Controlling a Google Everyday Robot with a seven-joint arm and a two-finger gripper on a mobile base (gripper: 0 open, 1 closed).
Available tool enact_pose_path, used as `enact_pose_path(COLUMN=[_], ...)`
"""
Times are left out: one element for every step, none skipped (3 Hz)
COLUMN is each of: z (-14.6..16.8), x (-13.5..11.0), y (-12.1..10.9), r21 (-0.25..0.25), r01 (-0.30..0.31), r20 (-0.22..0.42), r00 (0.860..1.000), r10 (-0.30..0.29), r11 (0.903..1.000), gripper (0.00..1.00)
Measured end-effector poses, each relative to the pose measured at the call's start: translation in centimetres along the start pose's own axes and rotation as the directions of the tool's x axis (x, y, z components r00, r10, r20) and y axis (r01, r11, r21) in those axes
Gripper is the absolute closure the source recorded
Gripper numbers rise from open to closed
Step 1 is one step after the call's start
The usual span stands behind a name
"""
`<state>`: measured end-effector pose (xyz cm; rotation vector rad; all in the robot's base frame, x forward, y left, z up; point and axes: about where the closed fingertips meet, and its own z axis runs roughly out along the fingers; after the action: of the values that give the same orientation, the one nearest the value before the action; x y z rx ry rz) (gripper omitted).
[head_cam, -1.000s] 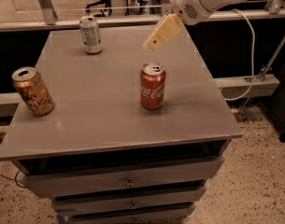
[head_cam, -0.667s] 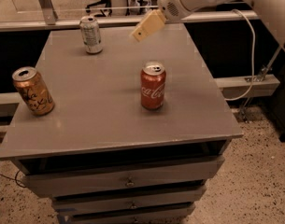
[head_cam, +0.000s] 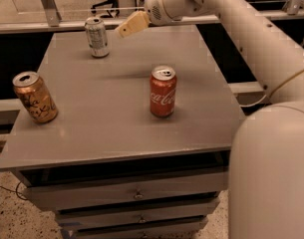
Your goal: Move 7up can near orange can
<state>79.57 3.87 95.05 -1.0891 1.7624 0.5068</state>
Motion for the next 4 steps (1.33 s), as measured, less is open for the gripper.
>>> enact_pose_path(z=[4.5,7.2,8.9,10.5], x=[-0.3,-0.5,-1.3,-2.0], y=[0.8,2.1,3.0,3.5], r21=[-0.069,-0.114,-0.134,-0.146], r01=[-0.051,-0.067,-0.034,-0.006], r20=[0.045,0.056,0.055,0.052], r00=[0.998,0.996,0.998,0.999], r10=[0.055,0.074,0.042,0.014], r11=[0.9963,0.9912,0.9903,0.9892], gripper=[0.0,0.0,0.0,0.0])
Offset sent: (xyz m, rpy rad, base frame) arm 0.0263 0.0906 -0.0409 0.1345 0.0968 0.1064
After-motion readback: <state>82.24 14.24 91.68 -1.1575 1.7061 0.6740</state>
